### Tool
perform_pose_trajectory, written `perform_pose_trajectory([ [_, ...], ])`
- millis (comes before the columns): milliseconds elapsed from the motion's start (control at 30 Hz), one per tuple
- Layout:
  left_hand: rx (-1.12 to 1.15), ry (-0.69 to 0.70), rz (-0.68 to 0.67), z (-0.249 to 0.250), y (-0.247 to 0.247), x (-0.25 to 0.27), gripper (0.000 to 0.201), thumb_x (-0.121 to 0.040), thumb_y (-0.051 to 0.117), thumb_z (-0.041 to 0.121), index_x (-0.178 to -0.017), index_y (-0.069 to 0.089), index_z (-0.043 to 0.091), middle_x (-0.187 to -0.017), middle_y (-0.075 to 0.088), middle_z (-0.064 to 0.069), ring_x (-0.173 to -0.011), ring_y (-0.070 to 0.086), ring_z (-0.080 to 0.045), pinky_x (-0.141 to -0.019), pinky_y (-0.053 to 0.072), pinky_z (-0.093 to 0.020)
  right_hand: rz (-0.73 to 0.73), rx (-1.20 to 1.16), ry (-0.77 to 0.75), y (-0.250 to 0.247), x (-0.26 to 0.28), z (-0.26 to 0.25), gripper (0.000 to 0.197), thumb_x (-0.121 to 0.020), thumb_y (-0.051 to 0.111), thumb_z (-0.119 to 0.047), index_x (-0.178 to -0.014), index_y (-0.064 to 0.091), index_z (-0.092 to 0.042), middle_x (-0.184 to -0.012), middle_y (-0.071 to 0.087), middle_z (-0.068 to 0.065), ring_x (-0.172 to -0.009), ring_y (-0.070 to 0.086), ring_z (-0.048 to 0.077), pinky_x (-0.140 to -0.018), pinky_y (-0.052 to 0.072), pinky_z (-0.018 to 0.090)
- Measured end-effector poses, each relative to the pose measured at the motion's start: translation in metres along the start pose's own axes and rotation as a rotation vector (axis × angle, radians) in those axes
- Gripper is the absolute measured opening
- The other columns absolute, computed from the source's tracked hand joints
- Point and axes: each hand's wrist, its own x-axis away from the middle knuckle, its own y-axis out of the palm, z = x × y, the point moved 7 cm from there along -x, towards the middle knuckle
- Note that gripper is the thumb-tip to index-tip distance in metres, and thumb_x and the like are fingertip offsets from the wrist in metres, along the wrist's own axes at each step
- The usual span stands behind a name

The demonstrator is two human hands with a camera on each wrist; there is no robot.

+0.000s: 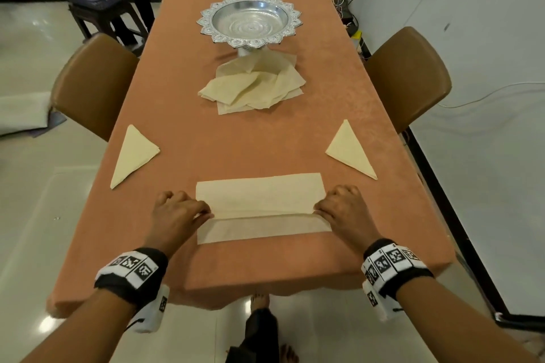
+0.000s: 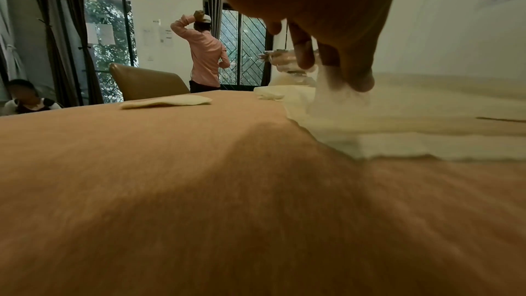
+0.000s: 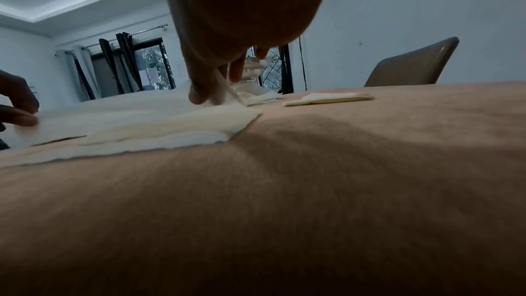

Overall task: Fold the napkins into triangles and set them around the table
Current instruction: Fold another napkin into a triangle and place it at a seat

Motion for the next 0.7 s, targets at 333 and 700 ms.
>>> perform_pose_trajectory([
  [333,-0.134,0.136,0.072,0.022,0.01,0.035,0.026,-0.081,0.05,0.033,-0.065,0.068,0.022,-0.059,0.064,0.003,-0.061,0.061,-0.021,-0.072,0.031,-0.036,-0.028,0.077,-0.109,0.008,0.028,-0.017,0.02,-0.064,0.085,-0.015,-0.075,0.071,-0.024,-0.069,0.07,-0.004,-0.079,0.069,0.015,-0.088,0.037,0.037],
  [700,-0.002,0.014,-0.027,0.025,0.012,0.037,0.056,-0.089,0.033,0.063,-0.088,0.074,0.026,-0.081,0.073,0.005,-0.082,0.066,-0.02,-0.084,0.034,-0.041,-0.102,0.039,0.032,0.012,0.024,-0.015,0.045,-0.094,0.034,-0.05,-0.104,0.07,-0.024,-0.105,0.07,-0.007,-0.106,0.061,0.015,-0.097,0.03,0.039],
])
